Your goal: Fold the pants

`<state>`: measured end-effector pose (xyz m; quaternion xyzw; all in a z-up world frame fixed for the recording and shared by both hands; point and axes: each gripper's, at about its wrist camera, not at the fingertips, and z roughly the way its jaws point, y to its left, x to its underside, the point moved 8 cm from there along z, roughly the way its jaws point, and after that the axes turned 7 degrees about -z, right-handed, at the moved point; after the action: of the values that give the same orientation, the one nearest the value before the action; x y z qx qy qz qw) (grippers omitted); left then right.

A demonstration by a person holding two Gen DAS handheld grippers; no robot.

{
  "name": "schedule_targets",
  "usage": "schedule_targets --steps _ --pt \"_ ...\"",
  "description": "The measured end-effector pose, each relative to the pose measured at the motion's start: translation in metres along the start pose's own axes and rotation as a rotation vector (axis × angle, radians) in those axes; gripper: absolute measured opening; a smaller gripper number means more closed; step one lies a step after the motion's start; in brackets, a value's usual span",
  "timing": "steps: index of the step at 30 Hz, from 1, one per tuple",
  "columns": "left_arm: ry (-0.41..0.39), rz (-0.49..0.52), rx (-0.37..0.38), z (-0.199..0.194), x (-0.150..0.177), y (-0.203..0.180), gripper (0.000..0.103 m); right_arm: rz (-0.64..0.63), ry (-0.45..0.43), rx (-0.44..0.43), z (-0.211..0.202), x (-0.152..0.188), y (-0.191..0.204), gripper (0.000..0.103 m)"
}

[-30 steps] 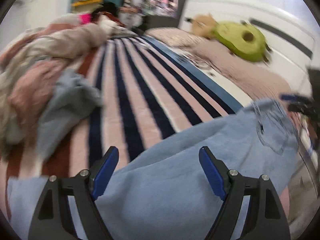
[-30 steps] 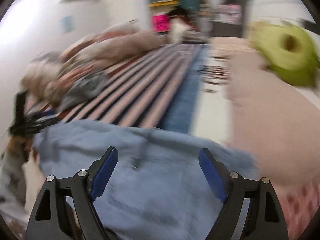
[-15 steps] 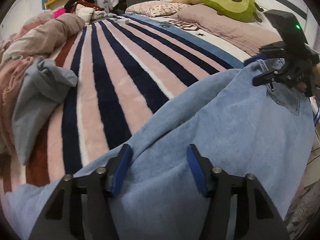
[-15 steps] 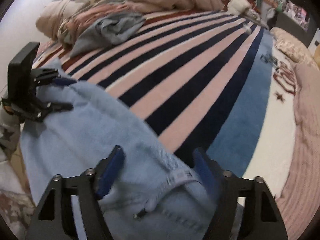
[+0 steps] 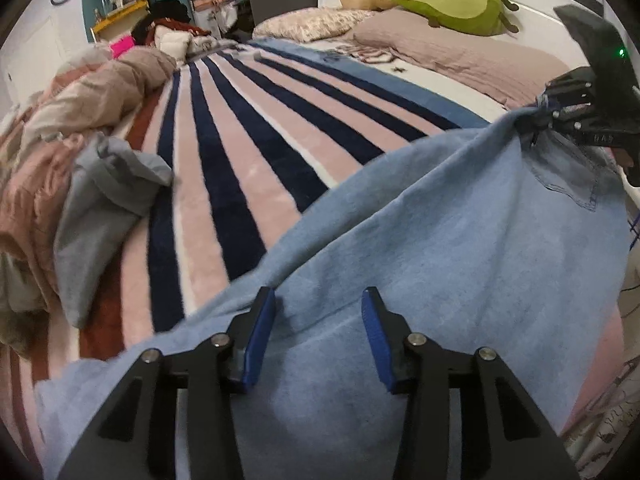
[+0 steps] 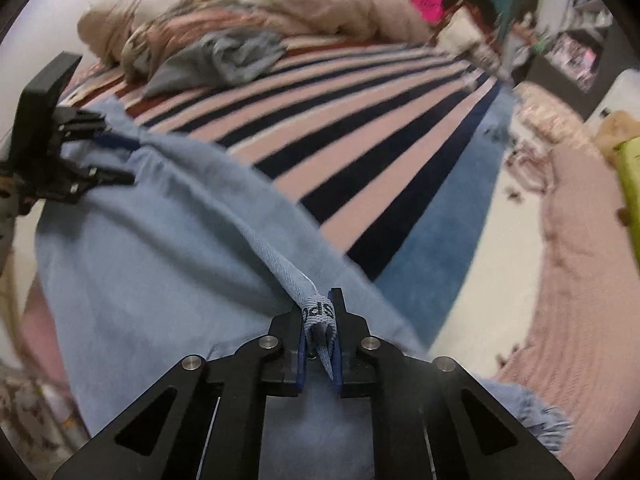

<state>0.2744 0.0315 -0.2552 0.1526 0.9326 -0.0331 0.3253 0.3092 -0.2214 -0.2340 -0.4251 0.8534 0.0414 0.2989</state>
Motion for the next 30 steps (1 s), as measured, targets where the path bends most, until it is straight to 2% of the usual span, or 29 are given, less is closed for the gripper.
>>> schedule_targets --steps 2,5,7,10,11,13,14,15,16,19,20,23,28,30 --pt "-0.015 -0.004 -0.009 0.000 -0.007 0.002 0.052 0.019 -0.033 0.055 -0.006 -0.009 -0.009 0.004" --pt "-0.026 -0.029 -0.010 0.005 -0.014 0.009 0.052 0.062 -0.041 0.099 -0.007 -0.016 -0.022 0.004" --pt "-0.031 -0.056 -0.045 0.011 -0.018 0.017 0.052 0.075 -0.029 0.123 0.000 -0.017 -0.029 0.004" --pt "-0.049 -0.110 -0.045 0.015 -0.021 0.023 0.052 0.102 0.035 0.098 0.020 -0.010 -0.031 0.004" --pt "-0.053 -0.132 -0.038 0.016 -0.022 0.025 0.052 0.122 0.061 0.076 0.028 -0.006 -0.031 0.010" --pt "-0.064 -0.177 -0.030 0.014 -0.022 0.027 0.054 0.146 0.059 0.066 0.029 -0.002 -0.031 0.036" --pt "-0.069 -0.187 -0.030 0.013 -0.023 0.027 0.059 0.176 0.036 0.057 0.022 -0.001 -0.033 0.057" --pt "-0.078 -0.198 -0.035 0.010 -0.024 0.027 0.061 0.199 0.013 0.048 0.015 -0.001 -0.034 0.065" --pt "-0.091 -0.208 -0.042 0.005 -0.025 0.028 0.065 0.229 -0.010 0.037 0.005 0.001 -0.035 0.066" --pt "-0.133 -0.246 -0.044 -0.013 -0.028 0.026 0.067 0.332 -0.058 0.046 -0.031 0.015 -0.042 0.068" --pt "-0.143 -0.256 -0.046 -0.017 -0.028 0.025 0.069 0.369 -0.071 0.061 -0.044 0.025 -0.045 0.073" --pt "-0.184 -0.293 -0.054 -0.034 -0.029 0.019 0.077 0.492 -0.095 0.111 -0.079 0.062 -0.049 0.083" --pt "-0.242 -0.361 -0.048 -0.058 -0.029 0.005 0.080 0.733 -0.130 0.152 -0.120 0.137 -0.047 0.091" --pt "-0.263 -0.394 -0.055 -0.066 -0.029 -0.001 0.080 0.782 -0.136 0.184 -0.127 0.158 -0.045 0.091"
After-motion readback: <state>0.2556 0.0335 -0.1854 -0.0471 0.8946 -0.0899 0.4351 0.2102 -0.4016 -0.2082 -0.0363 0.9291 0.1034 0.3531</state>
